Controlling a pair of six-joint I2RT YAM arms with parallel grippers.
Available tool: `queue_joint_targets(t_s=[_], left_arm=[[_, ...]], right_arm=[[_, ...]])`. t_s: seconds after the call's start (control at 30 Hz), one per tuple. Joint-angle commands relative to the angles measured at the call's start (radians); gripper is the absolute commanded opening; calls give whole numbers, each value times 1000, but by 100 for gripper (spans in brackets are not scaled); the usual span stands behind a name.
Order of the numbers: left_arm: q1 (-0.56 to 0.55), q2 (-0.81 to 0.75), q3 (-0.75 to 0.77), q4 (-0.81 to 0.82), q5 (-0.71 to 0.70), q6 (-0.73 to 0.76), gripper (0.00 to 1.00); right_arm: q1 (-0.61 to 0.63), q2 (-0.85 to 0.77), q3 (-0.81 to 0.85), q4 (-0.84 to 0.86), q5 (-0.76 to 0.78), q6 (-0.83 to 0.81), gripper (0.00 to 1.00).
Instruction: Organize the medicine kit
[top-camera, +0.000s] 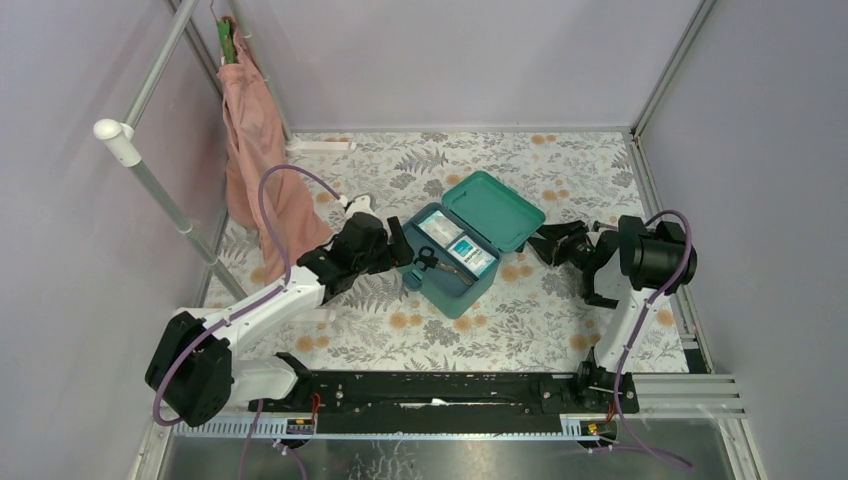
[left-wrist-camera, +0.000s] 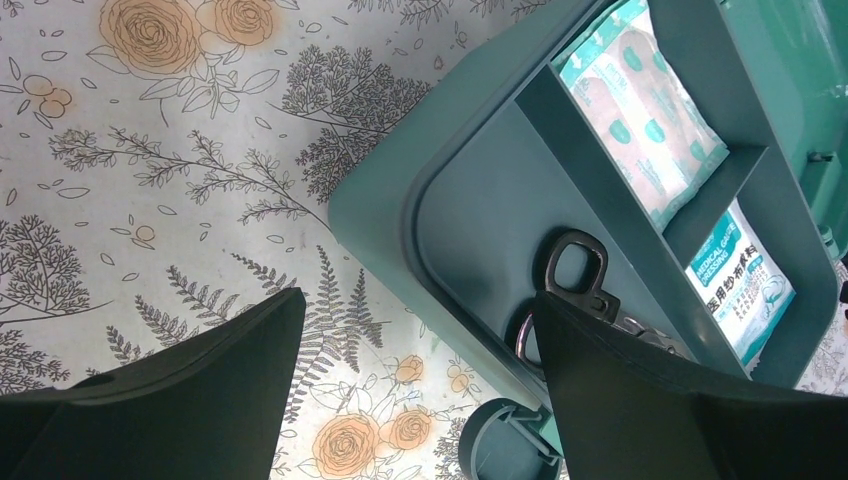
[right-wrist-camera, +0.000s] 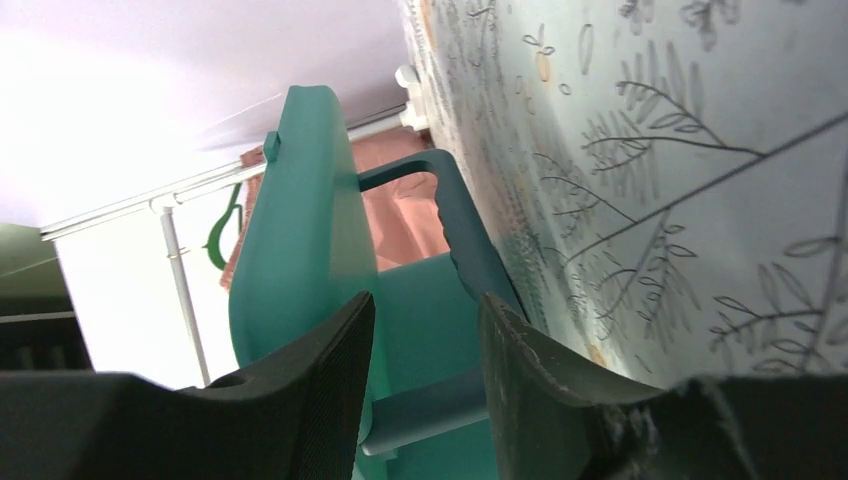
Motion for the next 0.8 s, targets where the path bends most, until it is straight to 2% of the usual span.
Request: queue_joint_targets(t_s=[0.0, 0.2, 0.37, 0.47, 0.5, 0.57, 0.63, 0.7, 0.77], left_arm=[[8, 3, -15, 51, 5, 7, 92], [8, 5, -19, 51, 7, 8, 92], [9, 0, -24, 53, 8, 6, 91], [9, -7, -23, 50, 5, 8, 91], [8, -8, -21, 48, 4, 8, 91], [8, -15, -17, 47, 4, 10, 91], [9, -18, -14, 45, 3, 10, 91], [8, -20, -12, 45, 3, 11, 91], [8, -20, -10, 44, 5, 11, 91]], right_arm=[[-1, 18, 32, 271, -55, 140, 50], [0, -81, 59, 222, -88, 129, 53], [0, -248, 99, 2, -119, 2, 55], [5, -393, 154, -292, -115, -193, 56], [12, -447, 186, -451, -97, -289, 57], [51, -549, 282, -875, -17, -547, 59], [110, -617, 390, -1175, 104, -758, 61], [157, -641, 463, -1312, 172, -857, 61], [178, -642, 485, -1341, 153, -870, 62]])
